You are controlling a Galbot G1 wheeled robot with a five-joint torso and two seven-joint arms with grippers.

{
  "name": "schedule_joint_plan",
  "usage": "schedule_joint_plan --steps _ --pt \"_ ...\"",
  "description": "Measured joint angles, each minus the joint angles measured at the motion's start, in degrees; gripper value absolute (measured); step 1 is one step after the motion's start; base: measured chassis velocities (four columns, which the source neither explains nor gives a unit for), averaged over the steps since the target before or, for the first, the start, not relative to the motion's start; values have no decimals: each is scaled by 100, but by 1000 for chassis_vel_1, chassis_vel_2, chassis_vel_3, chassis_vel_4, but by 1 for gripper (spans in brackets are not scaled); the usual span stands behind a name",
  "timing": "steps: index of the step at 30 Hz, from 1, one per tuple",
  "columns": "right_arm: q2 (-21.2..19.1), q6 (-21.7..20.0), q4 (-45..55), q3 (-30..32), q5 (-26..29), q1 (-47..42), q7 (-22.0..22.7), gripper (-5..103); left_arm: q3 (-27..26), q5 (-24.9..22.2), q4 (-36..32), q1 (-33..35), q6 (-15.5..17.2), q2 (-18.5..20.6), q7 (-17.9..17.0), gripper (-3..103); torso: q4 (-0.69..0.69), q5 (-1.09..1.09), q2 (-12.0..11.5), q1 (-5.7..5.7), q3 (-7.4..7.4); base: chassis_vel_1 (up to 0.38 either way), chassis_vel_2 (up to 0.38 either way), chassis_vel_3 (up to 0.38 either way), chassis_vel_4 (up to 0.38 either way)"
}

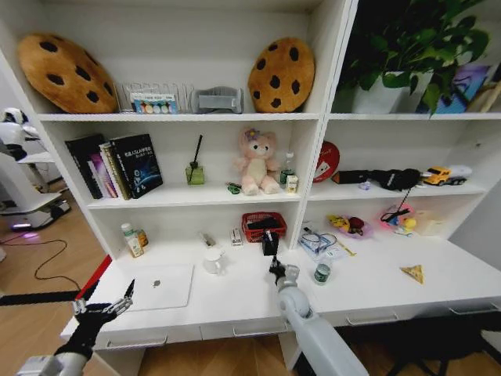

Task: Organize the objects on the table.

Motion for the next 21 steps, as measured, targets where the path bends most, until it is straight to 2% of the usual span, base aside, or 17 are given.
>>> schedule_joint_plan --steps 1,3,4,5,8,12,21 --pt "0 0 0 0 0 0 0 11 0 0 0 0 0 0 0 100 0 0 0 0 0 0 0 0 0" --pt "98 439 -586 23 -642 599 -301 11 1 0 0 0 0 0 2 100 -1 2 0 0 1 0 0 0 0" --pt "307 927 -1559 60 -1455 1408 -526 11 0 0 0 0 0 0 1 100 2 -2 0 0 0 0 0 0 0" --pt "307 927 -1559 60 -1455 1408 -526 11 0 0 0 0 0 0 1 100 2 -2 0 0 0 0 0 0 0" --pt "542 1255 -2708 80 -2059 1849 -742 11 0 0 0 0 0 0 1 100 -1 -1 0 0 0 0 0 0 0" --pt "702 1397 -3157 128 -2319 1908 -830 11 0 0 0 0 0 0 1 100 -1 0 1 -1 0 0 0 0 0" --pt "872 1633 -3584 236 -2543 1898 -930 11 0 0 0 0 0 0 1 100 -1 -1 1 -2 -1 0 0 0 0"
